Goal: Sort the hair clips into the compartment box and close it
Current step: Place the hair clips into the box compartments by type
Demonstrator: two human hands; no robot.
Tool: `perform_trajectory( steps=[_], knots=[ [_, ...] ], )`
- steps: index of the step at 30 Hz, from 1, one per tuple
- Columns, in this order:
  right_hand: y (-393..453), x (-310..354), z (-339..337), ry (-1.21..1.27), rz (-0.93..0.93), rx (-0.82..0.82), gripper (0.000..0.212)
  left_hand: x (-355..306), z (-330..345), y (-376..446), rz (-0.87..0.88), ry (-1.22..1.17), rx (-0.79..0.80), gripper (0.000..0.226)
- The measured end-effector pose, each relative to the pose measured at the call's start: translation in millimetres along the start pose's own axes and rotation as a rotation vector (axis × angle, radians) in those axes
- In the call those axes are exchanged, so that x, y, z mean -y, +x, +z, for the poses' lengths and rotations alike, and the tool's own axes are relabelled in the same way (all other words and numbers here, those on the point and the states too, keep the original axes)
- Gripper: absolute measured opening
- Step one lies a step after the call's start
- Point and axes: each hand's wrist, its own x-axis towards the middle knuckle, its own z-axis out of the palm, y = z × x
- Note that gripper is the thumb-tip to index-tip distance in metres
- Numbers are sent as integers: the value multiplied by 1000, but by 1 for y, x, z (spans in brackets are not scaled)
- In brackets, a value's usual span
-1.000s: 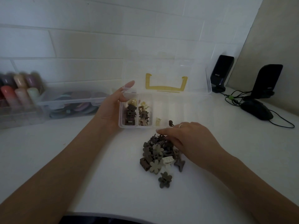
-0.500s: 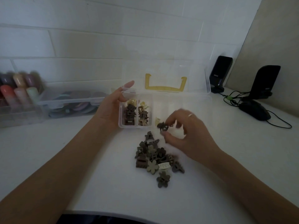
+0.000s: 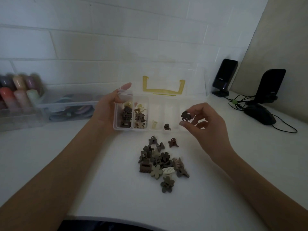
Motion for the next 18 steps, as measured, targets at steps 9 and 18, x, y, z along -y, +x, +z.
perform_trajectory(
  steps=[9, 18],
  knots=[
    [-1, -3, -1, -423, -106, -165, 28, -1, -4, 2, 1, 41, -23, 44],
    [-1, -4, -2, -444, -137, -46, 36, -3, 2, -3, -6, 10, -10, 45]
  ],
)
